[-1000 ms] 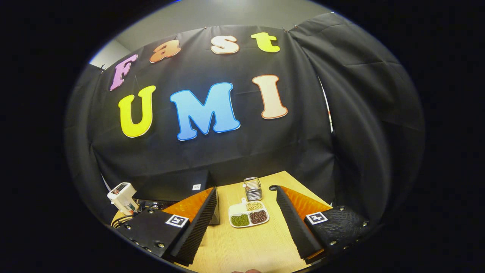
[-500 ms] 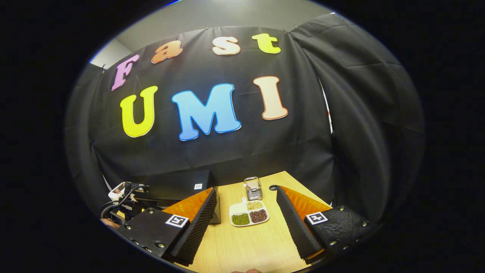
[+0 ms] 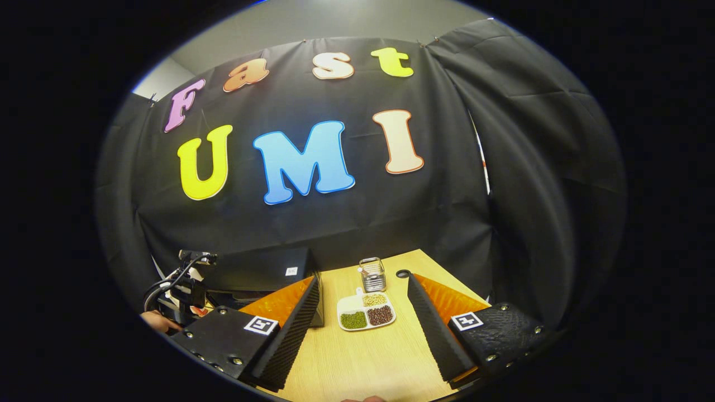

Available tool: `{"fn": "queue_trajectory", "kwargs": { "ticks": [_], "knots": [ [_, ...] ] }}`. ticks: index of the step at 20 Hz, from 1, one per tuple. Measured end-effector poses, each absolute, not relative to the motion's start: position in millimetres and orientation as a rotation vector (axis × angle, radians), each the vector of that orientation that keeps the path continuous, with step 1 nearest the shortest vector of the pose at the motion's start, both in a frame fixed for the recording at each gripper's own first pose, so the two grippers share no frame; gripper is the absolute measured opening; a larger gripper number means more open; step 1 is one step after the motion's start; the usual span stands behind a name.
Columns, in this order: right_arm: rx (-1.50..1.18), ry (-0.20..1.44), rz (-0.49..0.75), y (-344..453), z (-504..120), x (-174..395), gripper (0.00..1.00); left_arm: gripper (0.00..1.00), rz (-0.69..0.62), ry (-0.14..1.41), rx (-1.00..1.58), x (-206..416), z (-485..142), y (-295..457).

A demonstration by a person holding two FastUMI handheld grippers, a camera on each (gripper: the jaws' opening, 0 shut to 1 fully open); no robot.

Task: Open the electric oven with the left hand, put the food in, and close the electric oven.

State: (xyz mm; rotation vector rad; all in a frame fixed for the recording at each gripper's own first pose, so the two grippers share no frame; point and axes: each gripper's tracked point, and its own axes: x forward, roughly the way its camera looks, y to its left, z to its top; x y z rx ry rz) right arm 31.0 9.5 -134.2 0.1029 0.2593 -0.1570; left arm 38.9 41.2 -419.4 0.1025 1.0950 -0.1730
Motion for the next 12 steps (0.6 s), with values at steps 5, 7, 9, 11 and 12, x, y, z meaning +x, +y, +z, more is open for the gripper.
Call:
{"fn": "queue_trajectory", "kwargs": {
  "ticks": [5, 7, 9, 11, 12],
  "knots": [
    [0.095, 0.280, -0.126, 7.6, -139.2, 36.6, 0.97, 0.96, -0.130, 0.964, 0.081, 61.6, -397.5, 40.6],
    [0.091, 0.278, -0.109, 7.4, -138.4, 38.1, 0.97, 0.96, -0.119, 0.921, 0.064, 64.7, -386.1, 40.5],
    [0.080, 0.277, -0.085, 9.0, -137.8, 42.0, 0.97, 1.00, -0.104, 0.856, 0.062, 65.9, -365.7, 41.5],
    [0.069, 0.263, -0.058, 10.6, -130.4, 45.7, 0.97, 0.92, -0.093, 0.764, 0.039, 64.9, -334.9, 39.2],
    [0.062, 0.250, -0.044, 12.2, -124.8, 48.9, 0.97, 1.00, -0.087, 0.707, 0.021, 64.4, -316.0, 37.5]
  ]
}}
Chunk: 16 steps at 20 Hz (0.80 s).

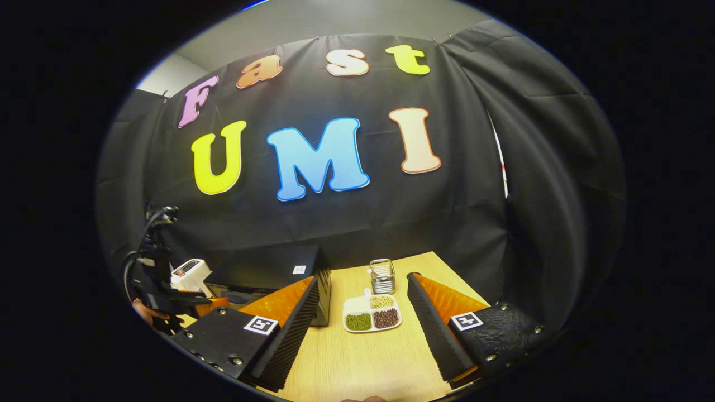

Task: Open the electric oven with the left hand, put the food in, and close the electric oven.

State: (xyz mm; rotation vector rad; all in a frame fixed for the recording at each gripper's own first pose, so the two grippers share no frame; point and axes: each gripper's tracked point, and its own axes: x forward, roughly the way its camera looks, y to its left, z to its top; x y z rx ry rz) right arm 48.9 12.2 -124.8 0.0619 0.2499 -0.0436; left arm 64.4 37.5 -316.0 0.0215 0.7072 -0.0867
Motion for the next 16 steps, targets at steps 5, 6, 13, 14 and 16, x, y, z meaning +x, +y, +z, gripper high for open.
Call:
{"fn": "queue_trajectory", "kwargs": {
  "ticks": [5, 6, 13, 14, 16],
  "knots": [
    [0.024, 0.144, 0.049, 29.8, -80.9, 62.1, 0.97, 1.00, -0.030, 0.362, -0.011, 43.8, -184.0, 31.4],
    [0.018, 0.115, 0.071, 35.4, -69.1, 63.8, 0.97, 1.00, -0.019, 0.296, -0.014, 38.2, -156.9, 31.0],
    [0.016, -0.015, 0.117, 66.1, -5.0, 42.1, 0.97, 0.96, -0.042, 0.075, -0.071, 15.0, -49.8, 24.8],
    [0.009, -0.017, 0.106, 69.5, -2.1, 39.1, 0.97, 0.97, -0.054, 0.075, -0.063, 14.3, -48.7, 26.3],
    [0.011, 0.001, 0.095, 75.7, -2.7, 29.0, 0.89, 0.98, -0.077, 0.096, -0.061, 8.7, -51.0, 27.9]
  ]
}}
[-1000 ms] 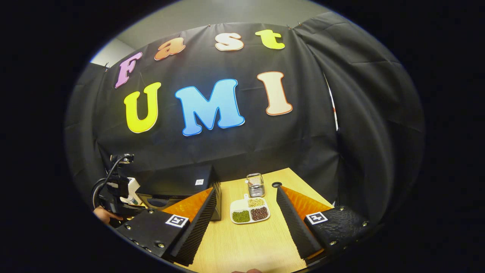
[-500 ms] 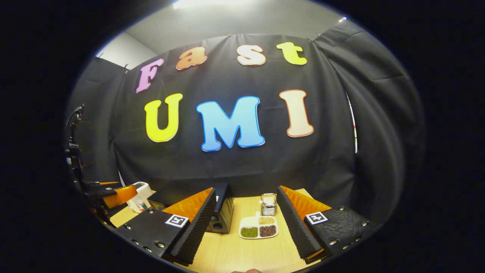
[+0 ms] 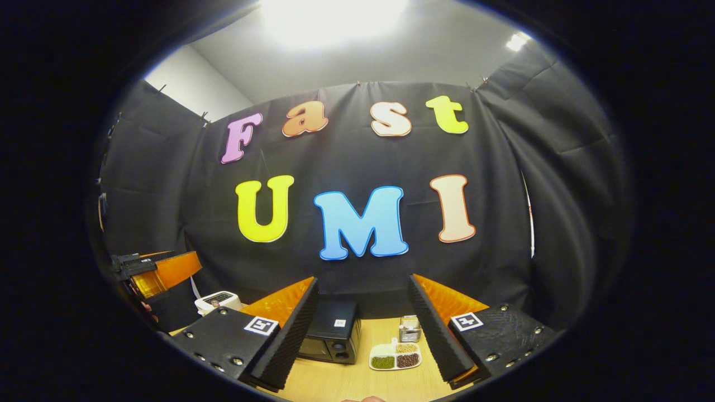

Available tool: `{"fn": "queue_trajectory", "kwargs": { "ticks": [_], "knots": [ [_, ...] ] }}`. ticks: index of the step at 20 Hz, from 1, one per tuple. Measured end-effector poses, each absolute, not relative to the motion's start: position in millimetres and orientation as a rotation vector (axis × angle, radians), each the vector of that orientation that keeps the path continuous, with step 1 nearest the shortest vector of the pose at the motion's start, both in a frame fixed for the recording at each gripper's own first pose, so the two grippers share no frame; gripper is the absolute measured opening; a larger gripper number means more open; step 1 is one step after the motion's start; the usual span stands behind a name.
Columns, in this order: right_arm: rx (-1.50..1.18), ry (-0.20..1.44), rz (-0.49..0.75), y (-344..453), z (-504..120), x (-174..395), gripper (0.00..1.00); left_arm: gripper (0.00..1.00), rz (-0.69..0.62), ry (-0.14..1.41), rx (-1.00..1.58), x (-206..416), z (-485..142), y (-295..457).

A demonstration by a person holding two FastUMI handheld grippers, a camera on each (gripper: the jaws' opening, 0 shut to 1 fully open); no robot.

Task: Open the electric oven with the left hand, put the food in, and close the electric oven.

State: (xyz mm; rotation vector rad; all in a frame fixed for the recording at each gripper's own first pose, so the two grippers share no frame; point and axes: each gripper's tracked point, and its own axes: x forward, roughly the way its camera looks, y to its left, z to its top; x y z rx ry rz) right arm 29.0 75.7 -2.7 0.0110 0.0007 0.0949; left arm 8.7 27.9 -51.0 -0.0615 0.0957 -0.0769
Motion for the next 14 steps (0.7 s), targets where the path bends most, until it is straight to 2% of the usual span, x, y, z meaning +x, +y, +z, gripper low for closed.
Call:
{"fn": "queue_trajectory", "kwargs": {
  "ticks": [1, 4, 5, 6, 7, 8, 13, 14],
  "knots": [
    [0.027, 0.003, 0.096, 81.3, 1.6, 23.4, 0.97, 0.99, -0.087, 0.095, -0.059, 7.5, -50.0, 30.7],
    [0.054, 0.002, 0.058, 83.2, 5.7, 14.8, 0.97, 1.00, -0.112, 0.104, -0.052, -0.2, -48.6, 41.9],
    [0.056, -0.002, 0.047, 84.7, 6.8, 11.1, 0.89, 1.00, -0.118, 0.104, -0.052, -3.9, -47.0, 45.0],
    [0.056, -0.007, 0.040, 87.3, 9.7, 8.8, 0.97, 1.00, -0.126, 0.102, -0.054, -6.3, -45.2, 48.4],
    [0.051, -0.013, 0.034, 90.4, 11.7, 5.5, 0.97, 0.96, -0.133, 0.102, -0.054, -8.9, -46.2, 53.6],
    [0.046, -0.014, 0.028, 92.8, 13.2, 2.6, 0.97, 1.00, -0.141, 0.102, -0.055, -10.5, -45.5, 57.6],
    [0.019, -0.039, 0.012, 104.1, 22.7, -14.7, 0.97, 1.00, -0.162, 0.096, -0.069, -21.3, -46.3, 70.5],
    [0.012, -0.027, 0.013, 106.2, 18.6, -16.1, 1.00, 1.00, -0.164, 0.093, -0.074, -23.4, -46.3, 72.3]
  ]
}}
